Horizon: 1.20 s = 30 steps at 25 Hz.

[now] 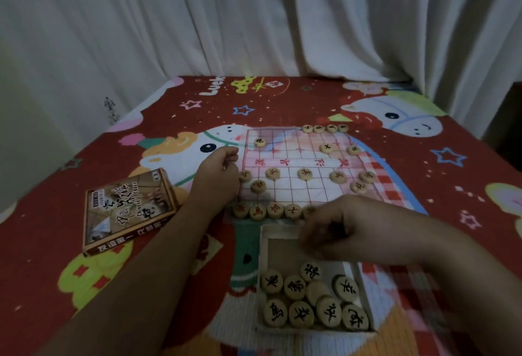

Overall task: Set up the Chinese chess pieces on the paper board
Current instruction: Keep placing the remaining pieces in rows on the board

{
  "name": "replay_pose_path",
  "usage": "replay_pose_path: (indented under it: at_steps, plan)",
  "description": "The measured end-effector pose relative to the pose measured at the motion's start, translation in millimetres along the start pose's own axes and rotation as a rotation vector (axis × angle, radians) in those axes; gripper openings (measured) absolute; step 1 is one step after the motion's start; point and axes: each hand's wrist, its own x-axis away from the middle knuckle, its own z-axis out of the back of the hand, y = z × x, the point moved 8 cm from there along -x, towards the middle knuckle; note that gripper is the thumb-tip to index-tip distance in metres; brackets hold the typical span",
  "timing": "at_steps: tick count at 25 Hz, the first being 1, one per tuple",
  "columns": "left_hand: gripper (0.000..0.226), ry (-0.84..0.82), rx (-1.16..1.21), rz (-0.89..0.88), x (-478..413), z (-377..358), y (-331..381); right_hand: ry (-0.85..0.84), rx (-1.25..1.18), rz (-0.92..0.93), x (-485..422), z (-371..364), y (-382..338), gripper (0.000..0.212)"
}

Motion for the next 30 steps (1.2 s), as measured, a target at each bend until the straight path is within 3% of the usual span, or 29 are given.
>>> replay_pose_path:
  at_steps: [4, 12, 16, 20, 24, 30]
  plan:
    - [0.042, -0.001, 0.008, 0.003, -3, 0, -2, -0.178, 0.154, -0.039, 7, -15, -2, 0.035]
    - [0.043, 0.004, 0.015, 0.011, -4, 0, -4, -0.133, 0.18, -0.029, 4, -16, -7, 0.028]
    - [0.042, 0.009, 0.003, 0.008, -4, -1, -5, -0.003, 0.04, -0.014, 10, 4, -5, 0.02]
    - [0.041, 0.007, -0.002, 0.021, -6, -1, -6, 0.29, -0.163, -0.015, 8, 44, 11, 0.015]
    - [0.04, -0.008, 0.016, 0.028, -6, -2, -5, 0.52, -0.042, -0.086, -42, 89, 40, 0.015]
    - [0.04, -0.007, 0.026, 0.039, -7, -2, -6, 0.6, 0.109, -0.2, -144, 125, 87, 0.018]
